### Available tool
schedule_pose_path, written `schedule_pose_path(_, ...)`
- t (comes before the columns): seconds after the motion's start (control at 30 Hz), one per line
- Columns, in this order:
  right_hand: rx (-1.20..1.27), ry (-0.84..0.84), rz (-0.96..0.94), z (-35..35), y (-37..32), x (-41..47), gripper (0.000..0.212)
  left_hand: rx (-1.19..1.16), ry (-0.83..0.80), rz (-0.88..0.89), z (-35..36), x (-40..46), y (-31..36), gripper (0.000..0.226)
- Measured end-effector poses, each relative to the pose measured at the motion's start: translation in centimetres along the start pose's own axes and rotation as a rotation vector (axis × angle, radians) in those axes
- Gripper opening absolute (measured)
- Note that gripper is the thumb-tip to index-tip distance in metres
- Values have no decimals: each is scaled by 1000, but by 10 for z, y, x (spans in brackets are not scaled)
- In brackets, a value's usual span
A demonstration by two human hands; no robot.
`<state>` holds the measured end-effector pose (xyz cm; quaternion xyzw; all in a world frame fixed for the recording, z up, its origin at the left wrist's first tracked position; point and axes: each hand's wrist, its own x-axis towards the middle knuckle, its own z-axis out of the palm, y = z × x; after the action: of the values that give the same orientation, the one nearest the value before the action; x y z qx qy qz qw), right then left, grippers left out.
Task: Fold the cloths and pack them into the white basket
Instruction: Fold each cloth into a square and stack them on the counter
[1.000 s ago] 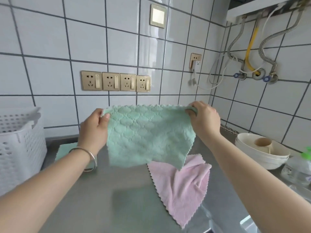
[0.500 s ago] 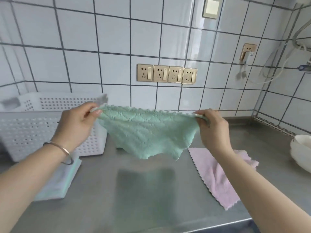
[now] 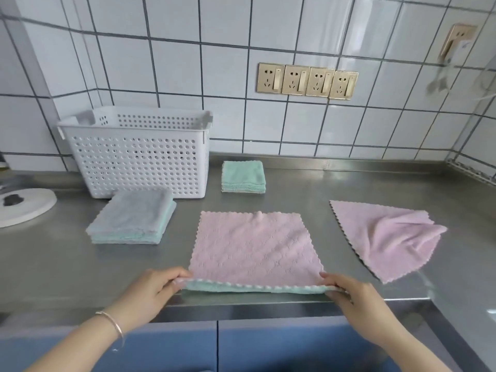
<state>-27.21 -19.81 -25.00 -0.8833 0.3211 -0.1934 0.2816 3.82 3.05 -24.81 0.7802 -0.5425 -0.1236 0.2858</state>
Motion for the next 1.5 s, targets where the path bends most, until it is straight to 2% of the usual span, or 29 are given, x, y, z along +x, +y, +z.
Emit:
schedule_pose_path(0.13,76,-17,-17,8,4,-8,79,-9,13,-18,7,-7,1,22)
schedule_pose_path(0.2,47,-15,-41,10,8,-8,83,-36,-5,-34,9,-8,-1,18)
schedule_pose_path(0.33,-42,-12,-91,11,7,-9,67,-44,-35,-64,9,-14,-5,17)
schedule_pose_path(0.4,-41,-23,-79,6,6,-8,51,-38,-34,-58,6,-15,-3,23)
schedule_pose_path(0.47,-22,-39,-39,-4,3,-7,30,-18,-72,-42,4,-14,-3,12)
schedule_pose_path(0.53,32,-78,40,-18,2,-4,15,-64,-111,-69,-2,-10,0,14)
schedule_pose_path(0.57,80,-116,83,-25,0,0,18,-112,-130,-96,-5,-7,1,9)
schedule_pose_path(0.63,182,-192,169,-34,-5,11,37,-216,-146,-153,-13,4,2,28)
schedule_pose_path(0.7,236,-183,231,-34,-7,27,45,-306,-130,-214,-15,21,-4,23)
schedule_pose_path(0.8,375,-79,293,-27,-11,56,21,-349,-42,-258,-12,53,-9,17)
schedule_pose_path(0.9,410,14,348,-15,-14,84,15,-259,105,-364,-2,90,-5,21)
schedule_pose_path(1.0,230,85,409,6,-4,108,26,-23,172,-452,10,116,2,26)
schedule_pose_path(1.1,102,170,449,21,-1,123,35,115,198,-520,17,130,2,32)
schedule_pose_path(1.4,-74,213,527,28,-3,135,35,306,188,-489,23,143,-1,30)
schedule_pose_path(1.5,-117,216,538,31,-4,135,27,348,187,-482,25,144,-2,29)
